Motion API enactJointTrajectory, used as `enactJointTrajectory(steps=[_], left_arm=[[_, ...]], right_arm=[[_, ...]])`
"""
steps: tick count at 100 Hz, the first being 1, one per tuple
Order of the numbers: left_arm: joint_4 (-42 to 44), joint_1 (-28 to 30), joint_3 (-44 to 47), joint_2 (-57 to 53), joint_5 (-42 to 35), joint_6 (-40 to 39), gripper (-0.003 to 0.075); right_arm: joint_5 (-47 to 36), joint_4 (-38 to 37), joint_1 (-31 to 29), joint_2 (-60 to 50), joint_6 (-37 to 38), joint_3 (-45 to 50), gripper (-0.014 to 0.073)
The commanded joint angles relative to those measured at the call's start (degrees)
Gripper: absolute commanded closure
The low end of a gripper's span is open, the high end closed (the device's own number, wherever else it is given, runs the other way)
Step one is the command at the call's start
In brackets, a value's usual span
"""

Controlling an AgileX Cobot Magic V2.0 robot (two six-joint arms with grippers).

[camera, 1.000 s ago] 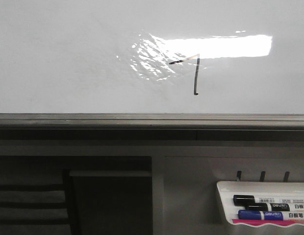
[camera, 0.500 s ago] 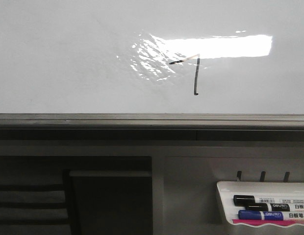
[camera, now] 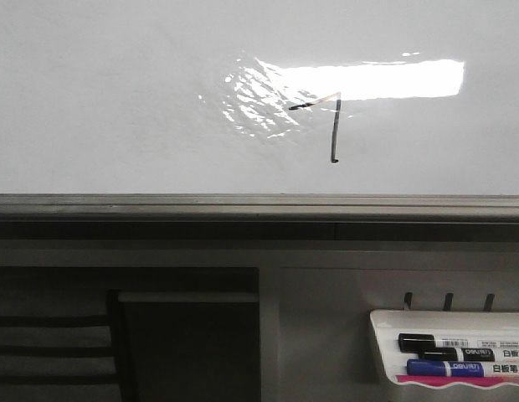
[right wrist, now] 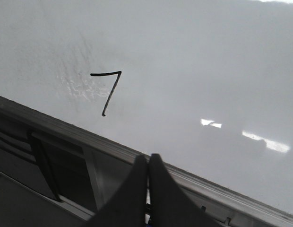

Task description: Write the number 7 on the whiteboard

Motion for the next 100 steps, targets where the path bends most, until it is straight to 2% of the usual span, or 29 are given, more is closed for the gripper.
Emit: enactJointTrajectory(steps=[1,8,100], left_arm=[[-1.20,-0.30,2.12,-1.73,-4.76,2.73,0.0741],[-1.82,-0.30,2.12,-1.73,-4.84,5.15,0.0741],[-1.82,-0.19,2.12,-1.73,-4.84,5.15,0.0741]], right_arm=[[-4.13,-0.95,-0.50,-0.09,-0.12,-1.45,0.0665],[-4.13,-0.95,-0.50,-0.09,-0.12,-1.45,0.0665],[-4.13,-0.95,-0.50,-0.88,-0.12,-1.15,0.0665]])
